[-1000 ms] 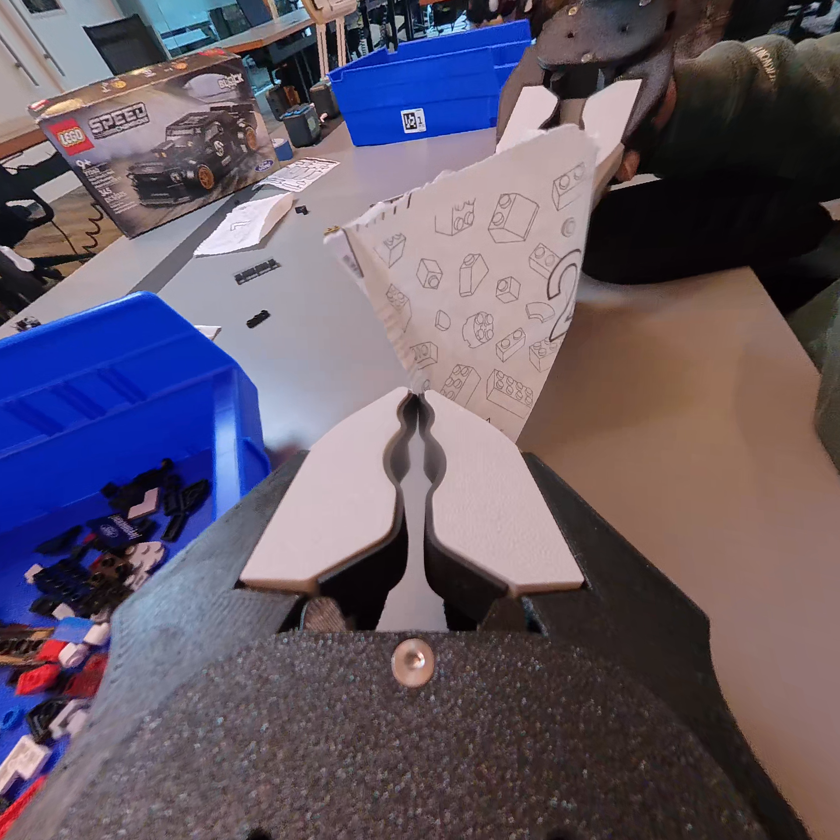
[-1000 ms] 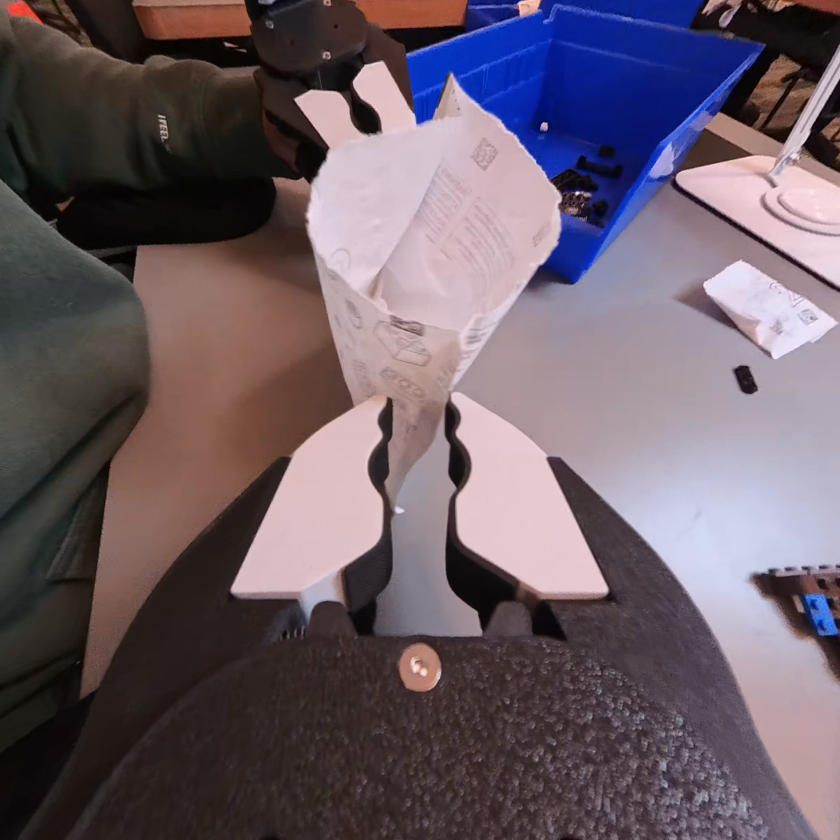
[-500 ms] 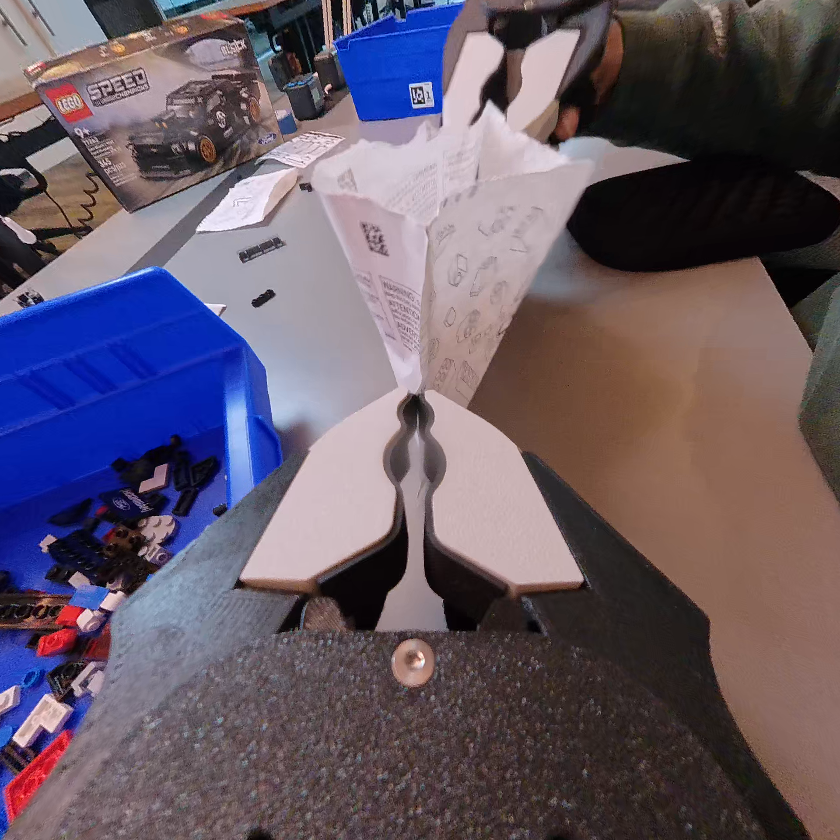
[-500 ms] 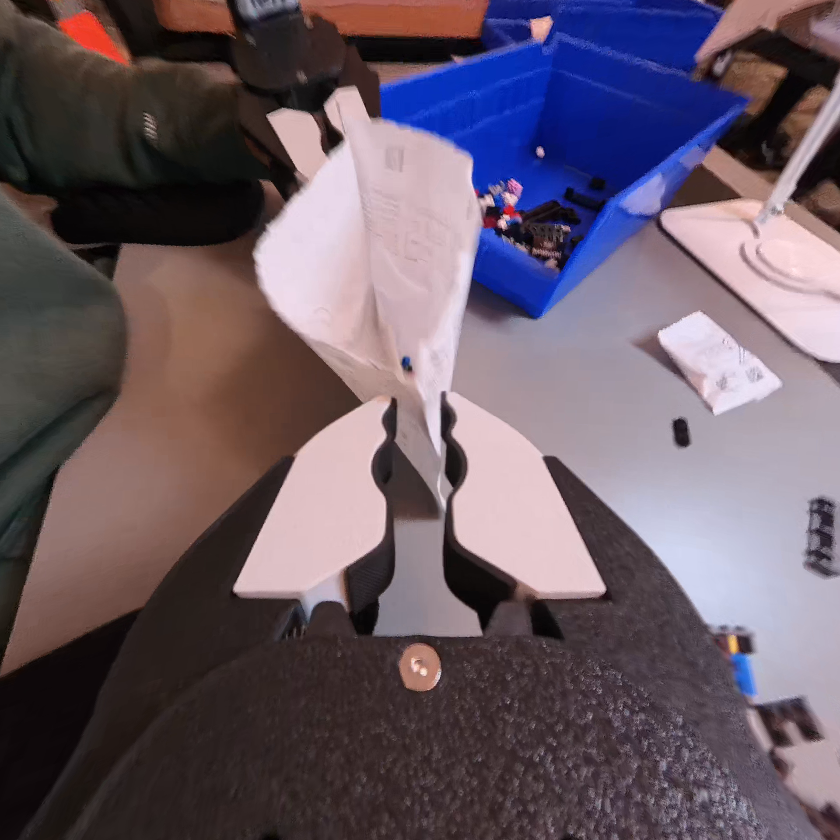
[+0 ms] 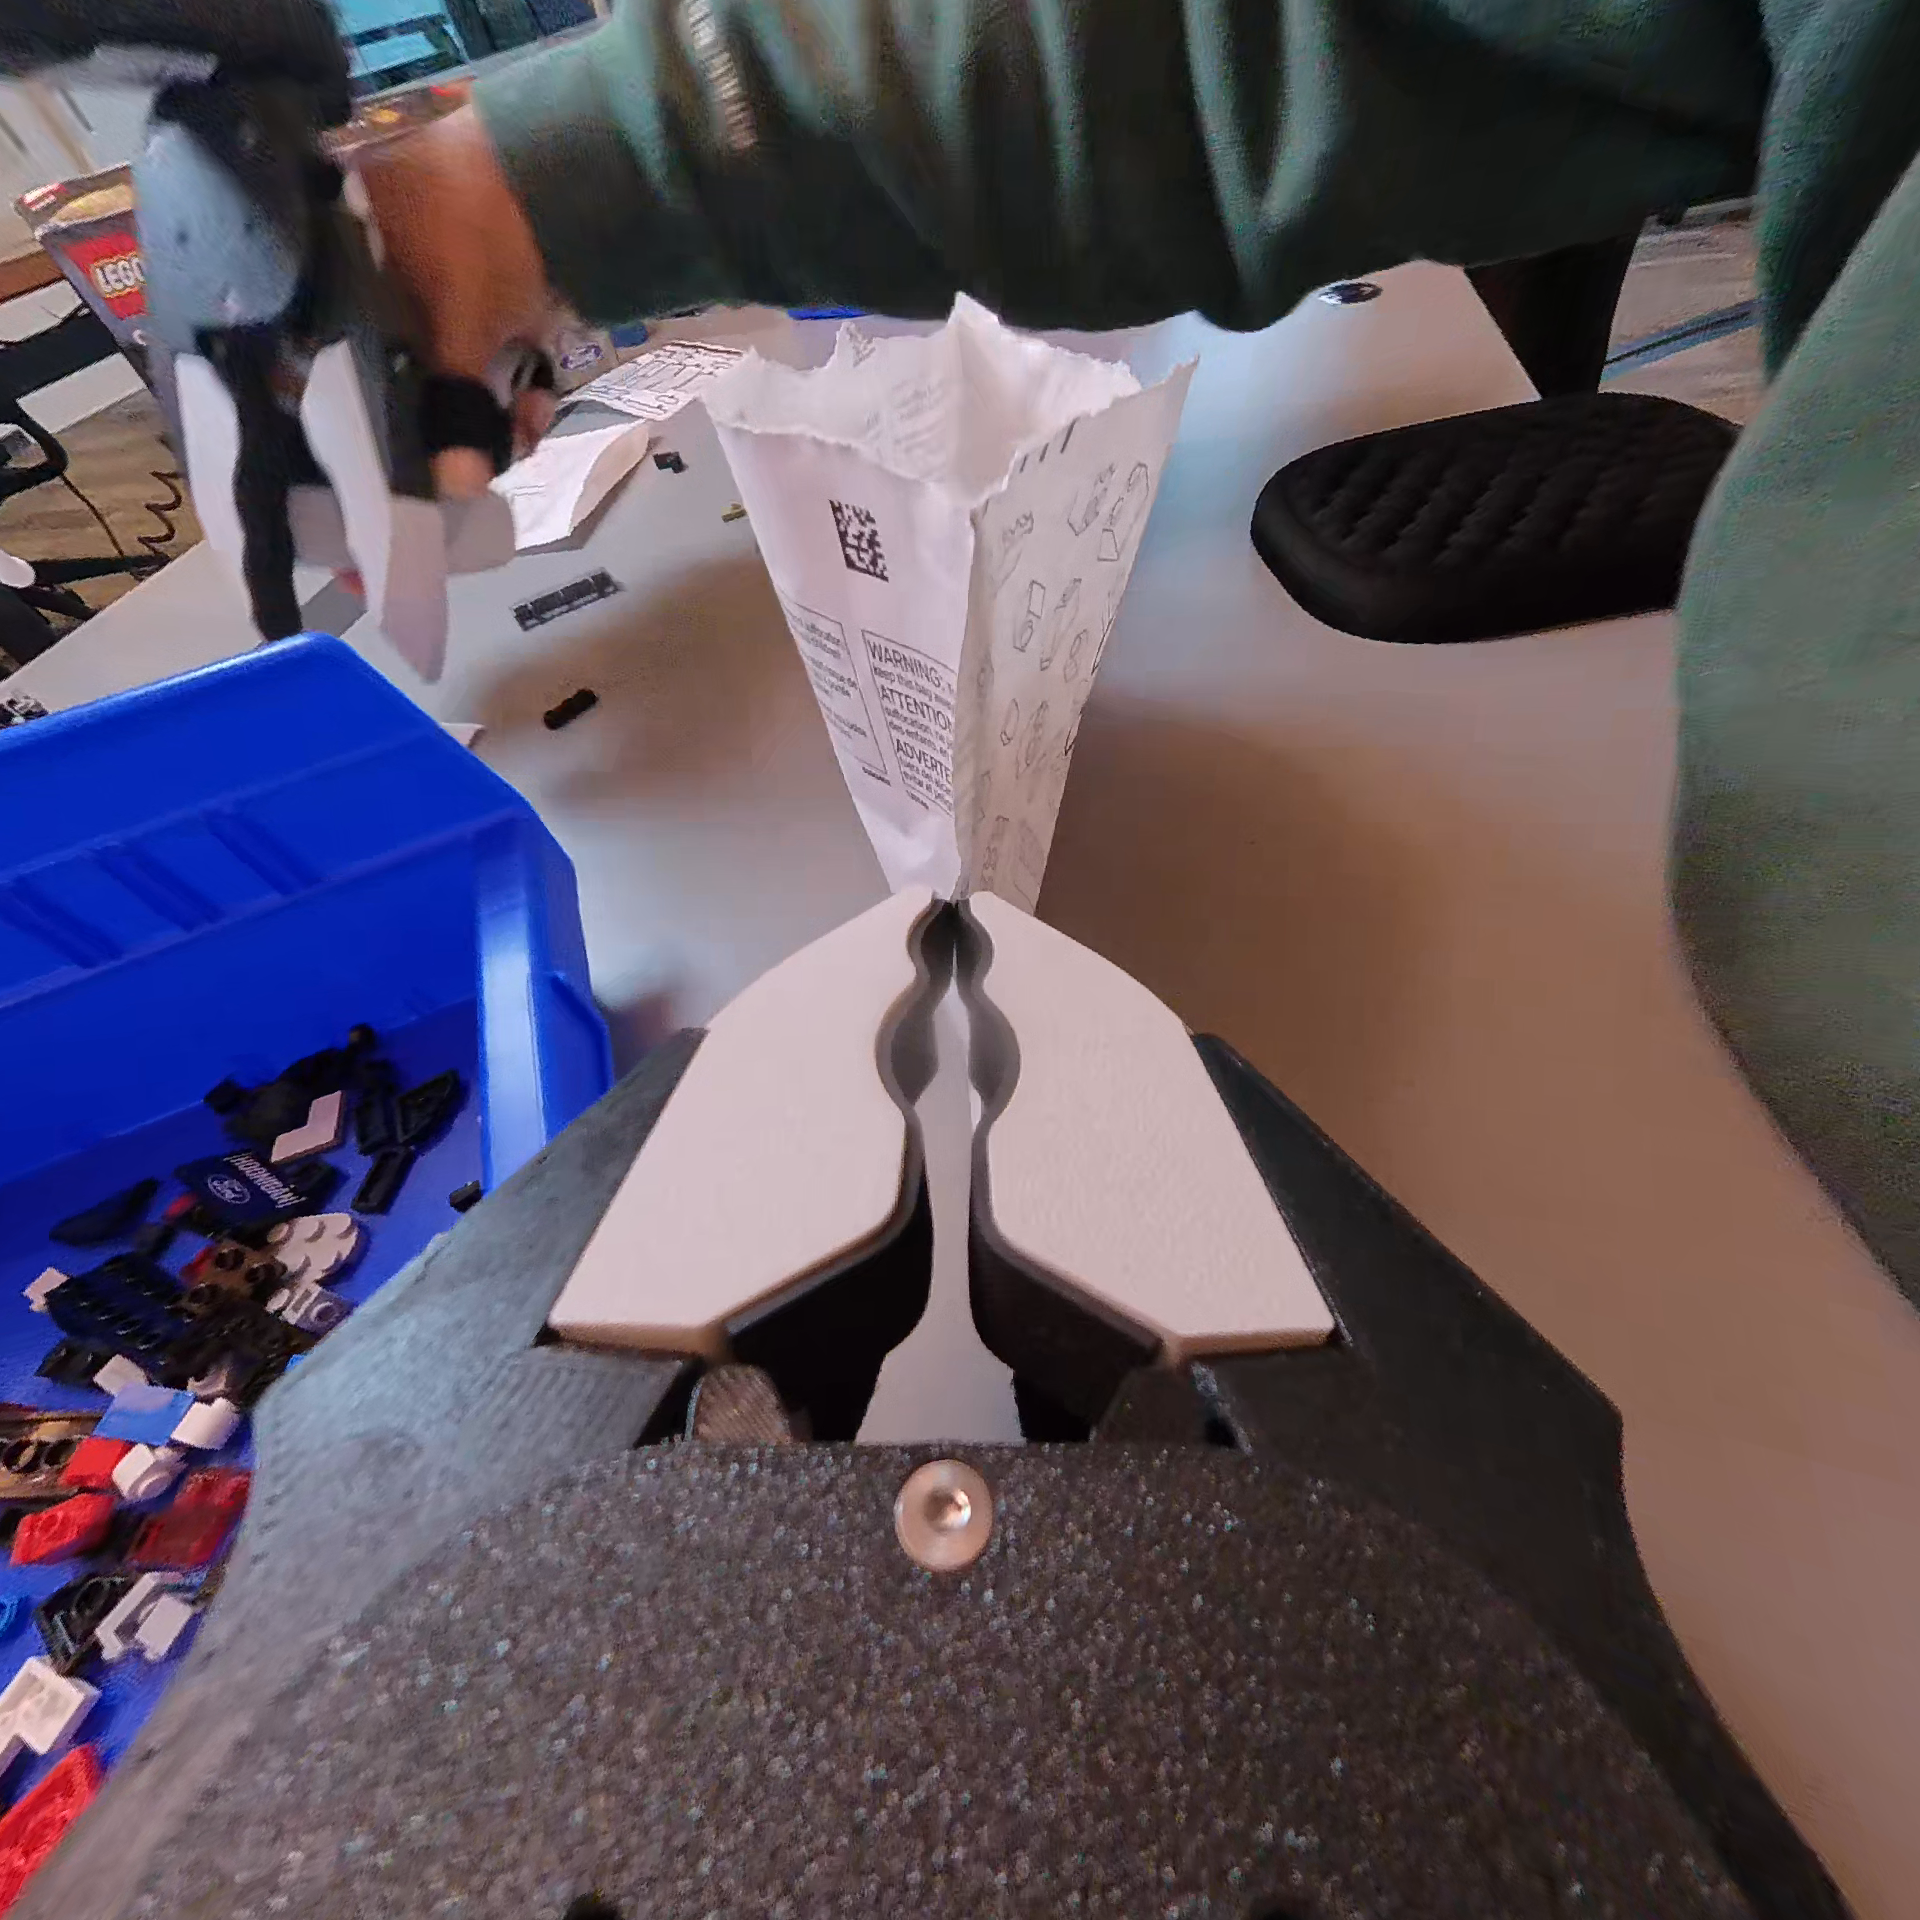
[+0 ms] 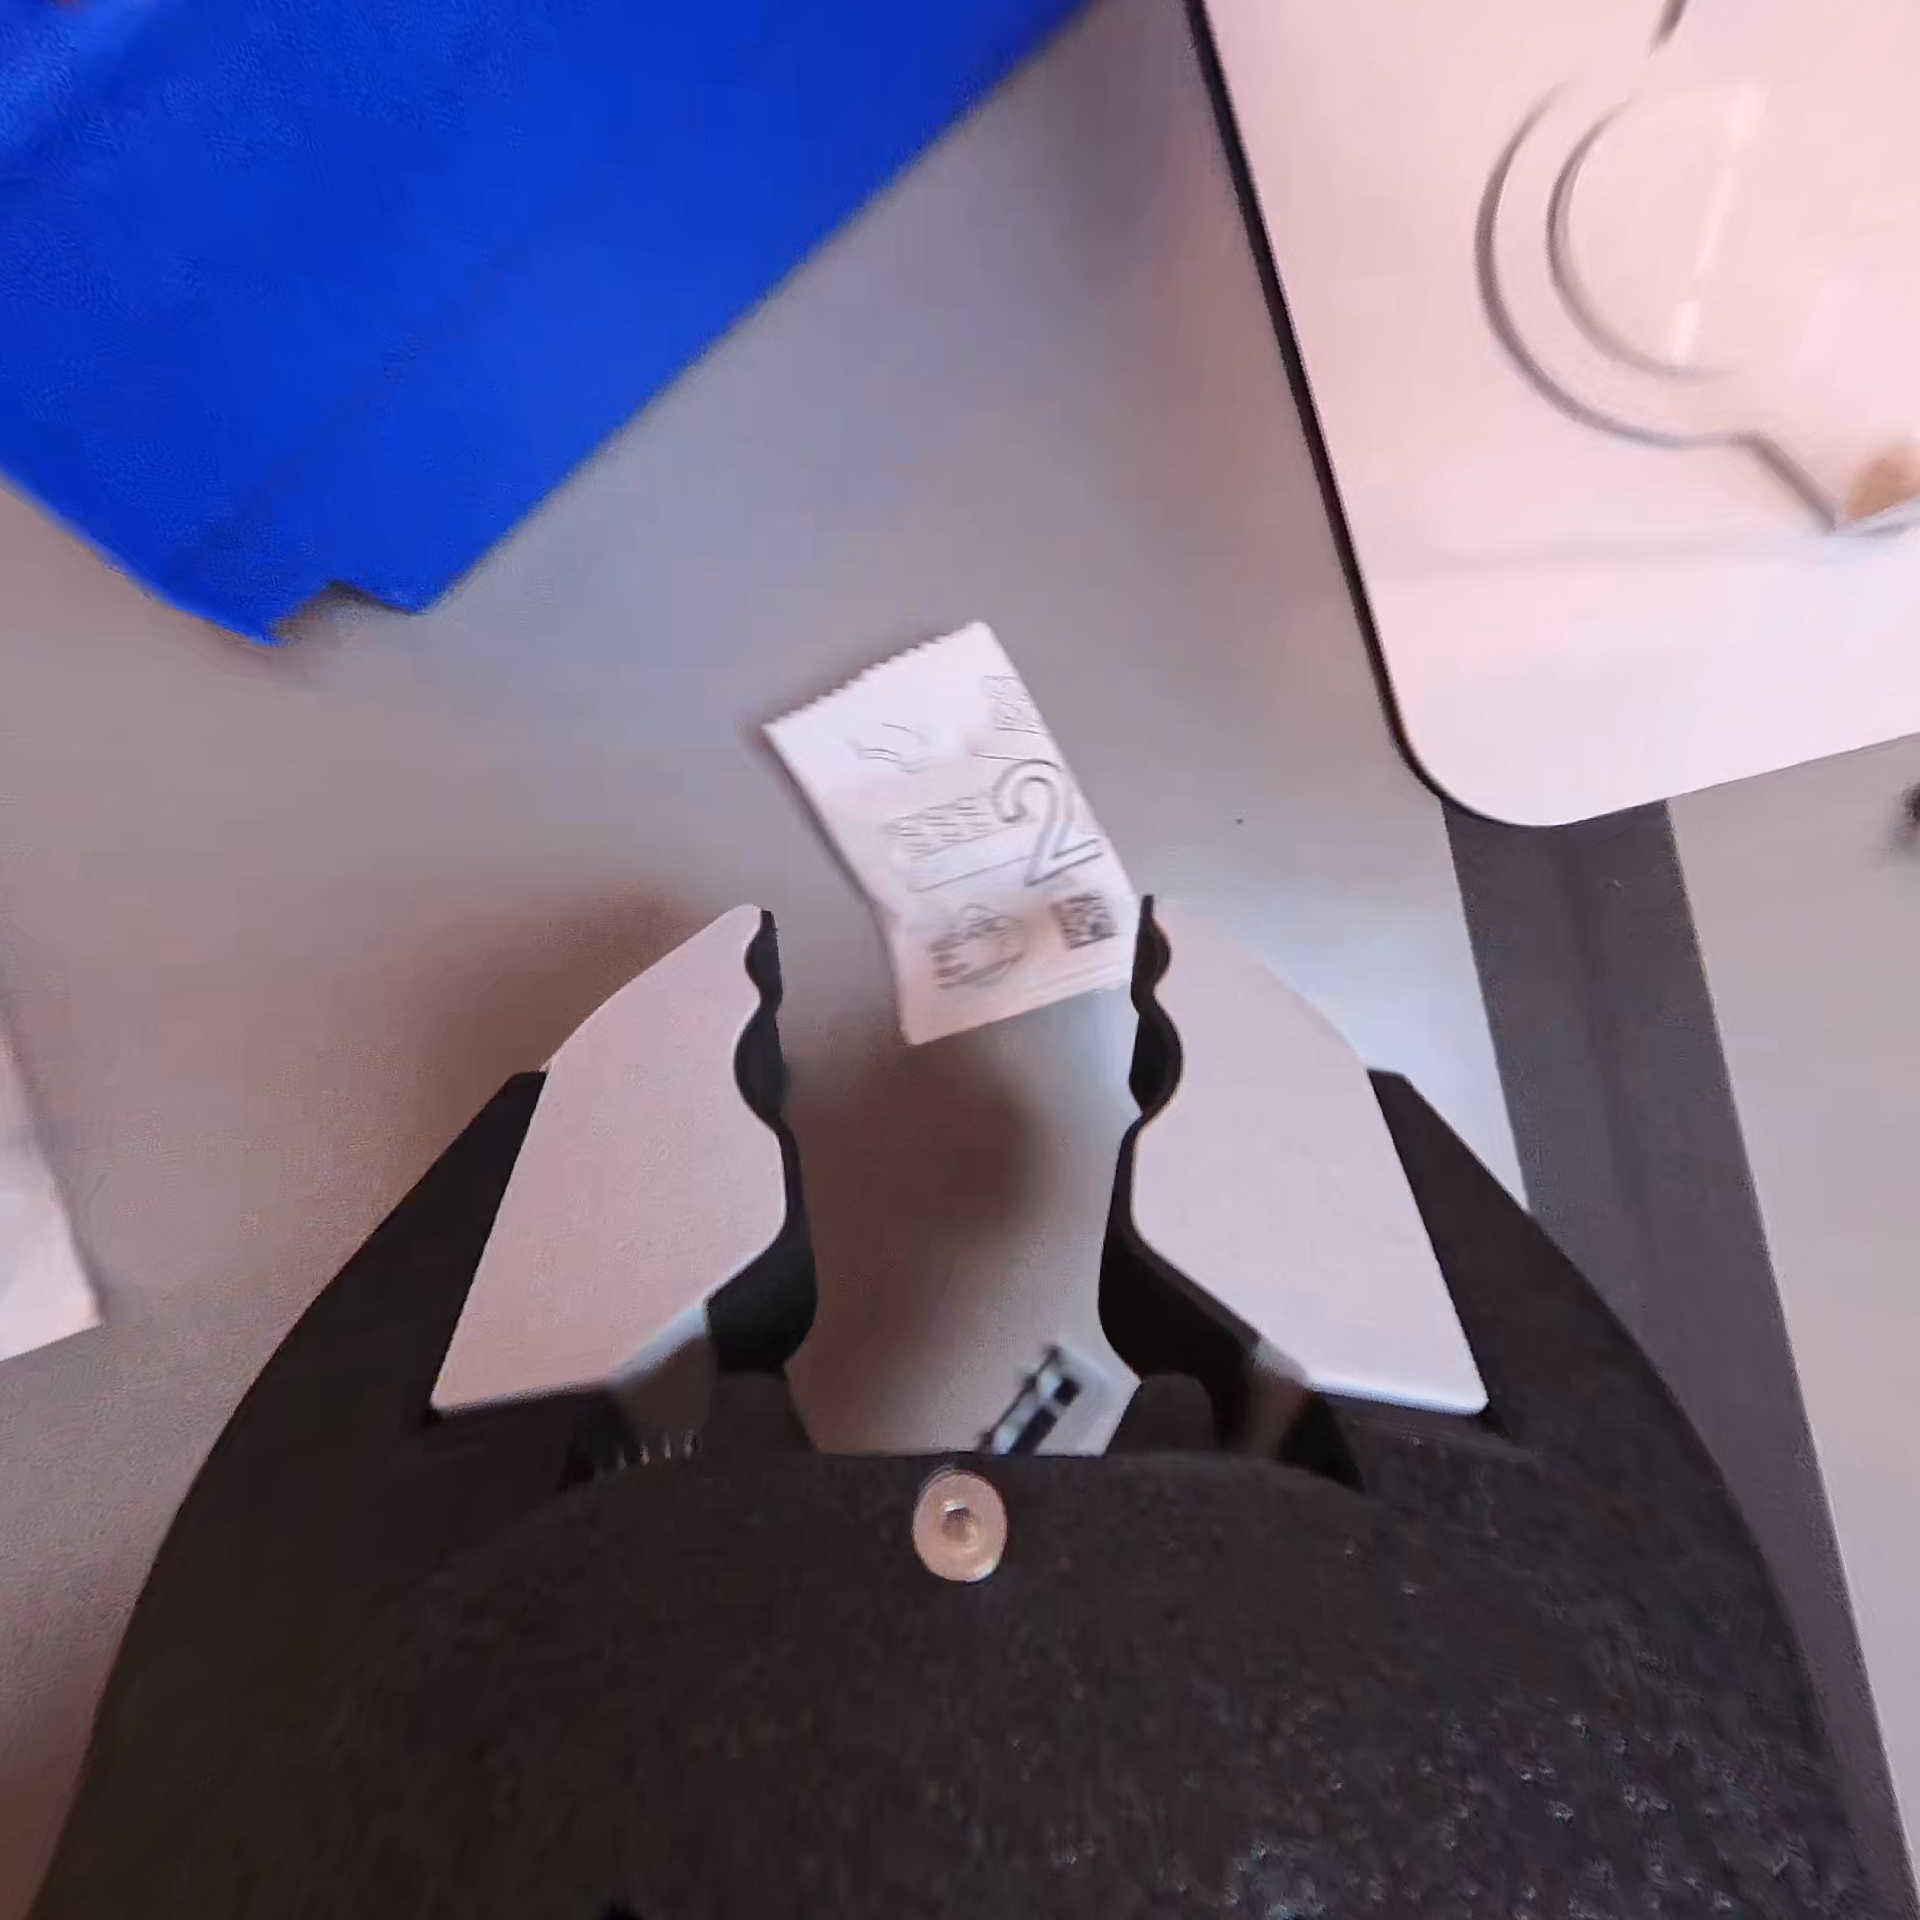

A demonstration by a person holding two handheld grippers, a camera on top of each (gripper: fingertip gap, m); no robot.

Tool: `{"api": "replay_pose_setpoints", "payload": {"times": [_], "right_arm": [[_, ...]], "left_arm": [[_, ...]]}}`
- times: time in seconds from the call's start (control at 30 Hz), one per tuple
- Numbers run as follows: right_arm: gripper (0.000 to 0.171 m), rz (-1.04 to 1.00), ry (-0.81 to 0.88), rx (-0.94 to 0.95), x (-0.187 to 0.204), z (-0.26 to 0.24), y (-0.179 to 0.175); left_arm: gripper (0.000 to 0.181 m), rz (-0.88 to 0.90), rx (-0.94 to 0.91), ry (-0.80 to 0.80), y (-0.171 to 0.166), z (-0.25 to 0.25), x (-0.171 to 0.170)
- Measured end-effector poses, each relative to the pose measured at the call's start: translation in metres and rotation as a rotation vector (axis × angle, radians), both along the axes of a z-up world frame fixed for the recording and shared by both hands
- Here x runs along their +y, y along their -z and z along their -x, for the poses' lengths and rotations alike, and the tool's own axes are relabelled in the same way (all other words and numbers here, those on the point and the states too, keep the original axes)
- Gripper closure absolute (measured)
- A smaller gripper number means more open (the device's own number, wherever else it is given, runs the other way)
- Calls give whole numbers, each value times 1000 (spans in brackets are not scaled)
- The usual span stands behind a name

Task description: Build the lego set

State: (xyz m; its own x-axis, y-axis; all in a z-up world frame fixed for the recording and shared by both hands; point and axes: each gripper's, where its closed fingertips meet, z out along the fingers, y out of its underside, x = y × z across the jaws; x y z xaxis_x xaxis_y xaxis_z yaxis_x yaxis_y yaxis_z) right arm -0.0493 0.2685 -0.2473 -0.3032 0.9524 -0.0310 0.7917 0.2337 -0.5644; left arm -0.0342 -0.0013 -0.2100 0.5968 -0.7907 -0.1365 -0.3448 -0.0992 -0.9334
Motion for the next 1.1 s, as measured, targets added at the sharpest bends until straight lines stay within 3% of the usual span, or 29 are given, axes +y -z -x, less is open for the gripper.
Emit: {"api": "replay_pose_setpoints", "payload": {"times": [0.13, 0.23, 0.27, 0.3, 0.4, 0.57, 0.7, 0.8, 0.83, 0.9, 1.0, 1.1], "right_arm": [[111, 147, 5, -71, 10, 11, 23], [147, 253, -37, -79, -12, 8, 20], [166, 251, -64, -22, -22, 7, 9], [170, 253, -79, 57, -34, 7, -10], [171, 131, -141, 248, -77, -12, -70], [171, -59, -193, 331, -154, -61, -140], [171, -126, -252, 327, -203, -88, -158], [171, -207, -252, 240, -209, -96, -135], [170, -204, -257, 195, -212, -99, -122], [147, -189, -228, 177, -213, -99, -106], [114, -115, -183, 278, -217, -100, -116], [102, -95, -144, 347, -209, -116, -121]], "left_arm": [[181, 5, -9, 16, 1, -2, -2], [181, 10, -12, 13, 1, -2, -2], [181, 14, -12, 8, 1, -1, -1], [181, 22, -14, 1, 1, -1, 0], [181, 45, -23, -21, 1, 1, 2], [181, 67, -41, -25, 1, 0, 3], [181, 69, -37, -22, 2, -2, 3], [181, 62, -35, -16, 2, -3, 2], [181, 58, -32, -14, 2, -3, 2], [181, 57, -33, -13, 2, -3, 1], [181, 55, -34, -17, 2, -2, 2], [181, 59, -30, -21, 2, 1, 2]]}}
